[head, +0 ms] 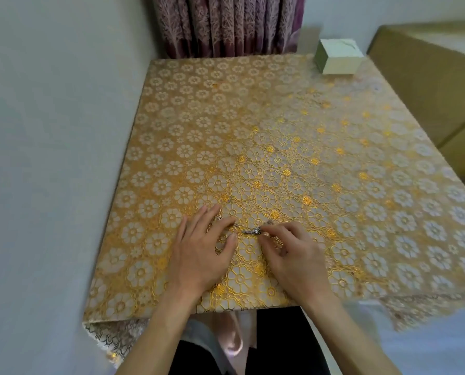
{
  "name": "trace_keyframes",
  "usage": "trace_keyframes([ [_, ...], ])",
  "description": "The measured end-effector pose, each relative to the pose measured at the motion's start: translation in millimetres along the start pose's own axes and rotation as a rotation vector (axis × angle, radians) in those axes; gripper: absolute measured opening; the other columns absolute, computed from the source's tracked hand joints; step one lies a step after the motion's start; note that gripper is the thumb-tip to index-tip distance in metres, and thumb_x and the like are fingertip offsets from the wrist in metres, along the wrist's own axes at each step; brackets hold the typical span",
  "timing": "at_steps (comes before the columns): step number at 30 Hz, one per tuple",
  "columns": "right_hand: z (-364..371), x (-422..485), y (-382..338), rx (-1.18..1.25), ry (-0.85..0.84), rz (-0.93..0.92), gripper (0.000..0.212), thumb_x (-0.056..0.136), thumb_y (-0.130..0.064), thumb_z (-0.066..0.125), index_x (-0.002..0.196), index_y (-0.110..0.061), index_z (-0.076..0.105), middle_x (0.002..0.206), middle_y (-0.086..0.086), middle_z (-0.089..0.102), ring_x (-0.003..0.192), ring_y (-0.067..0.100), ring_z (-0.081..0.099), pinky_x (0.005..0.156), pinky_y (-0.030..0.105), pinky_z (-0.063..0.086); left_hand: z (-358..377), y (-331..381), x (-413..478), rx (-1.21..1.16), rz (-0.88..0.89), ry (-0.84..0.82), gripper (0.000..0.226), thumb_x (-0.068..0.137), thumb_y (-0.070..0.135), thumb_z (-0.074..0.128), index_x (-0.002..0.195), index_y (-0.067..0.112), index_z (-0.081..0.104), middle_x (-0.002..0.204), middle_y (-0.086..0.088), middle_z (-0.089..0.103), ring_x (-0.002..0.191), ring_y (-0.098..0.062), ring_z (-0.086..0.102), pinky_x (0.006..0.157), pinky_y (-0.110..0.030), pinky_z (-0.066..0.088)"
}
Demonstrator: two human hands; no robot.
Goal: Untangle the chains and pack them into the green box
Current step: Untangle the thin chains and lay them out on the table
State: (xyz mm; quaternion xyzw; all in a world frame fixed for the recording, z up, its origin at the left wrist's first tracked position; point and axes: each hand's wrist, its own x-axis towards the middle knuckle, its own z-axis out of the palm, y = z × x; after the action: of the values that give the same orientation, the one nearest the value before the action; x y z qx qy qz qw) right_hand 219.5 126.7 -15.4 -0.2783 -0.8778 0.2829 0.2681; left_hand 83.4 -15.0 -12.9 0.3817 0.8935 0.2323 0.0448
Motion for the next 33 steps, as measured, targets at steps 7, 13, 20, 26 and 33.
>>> trace_keyframes([
  [7,11,3,-2,-0.171,0.044,0.009,0.014,0.092,-0.039,0.069,0.105,-0.035,0.074,0.095,-0.013,0.066,0.063,0.013,0.064,0.052,0.021,0.039,2,-5,-1,0.001,0.019,-0.013,0.038,0.100,0.052,0.045,0.137,0.048,0.051,0.161,0.017,0.032,0.153,-0.005,0.015,0.126,-0.035,0.002],
  [13,12,6,-14,-0.245,0.044,0.019,0.003,0.093,-0.035,0.070,0.095,-0.032,0.070,0.094,-0.013,0.065,0.061,0.014,0.063,0.046,0.024,0.039,-3,-7,-1,-0.019,0.038,-0.058,0.045,0.100,0.055,0.036,0.143,0.048,0.046,0.163,0.016,0.027,0.154,-0.005,0.011,0.126,-0.033,-0.003],
  [20,15,-14,-16,-0.041,0.008,0.052,0.006,0.094,-0.031,0.070,0.099,-0.032,0.072,0.097,-0.017,0.063,0.071,0.006,0.059,0.060,0.029,0.051,-9,-5,-17,-0.091,0.063,-0.036,0.049,0.098,0.053,0.046,0.147,0.050,0.037,0.159,0.016,0.034,0.150,-0.009,0.025,0.127,-0.039,0.013],
  [26,2,-24,-8,0.084,0.002,-0.003,0.008,0.092,-0.022,0.072,0.099,-0.022,0.075,0.096,-0.008,0.062,0.074,-0.007,0.055,0.067,0.010,0.044,7,9,-40,-0.166,0.005,0.146,0.035,0.089,0.045,0.062,0.124,0.039,0.062,0.137,0.011,0.056,0.130,-0.014,0.050,0.108,-0.048,0.043],
  [33,3,-27,3,-0.077,0.052,-0.090,0.010,0.091,-0.021,0.073,0.100,-0.017,0.076,0.092,0.000,0.062,0.085,0.020,0.056,0.076,0.016,0.035,14,33,-24,-0.079,0.097,0.121,0.029,0.090,0.041,0.068,0.117,0.032,0.071,0.127,0.008,0.060,0.118,-0.015,0.055,0.100,-0.041,0.047],
])
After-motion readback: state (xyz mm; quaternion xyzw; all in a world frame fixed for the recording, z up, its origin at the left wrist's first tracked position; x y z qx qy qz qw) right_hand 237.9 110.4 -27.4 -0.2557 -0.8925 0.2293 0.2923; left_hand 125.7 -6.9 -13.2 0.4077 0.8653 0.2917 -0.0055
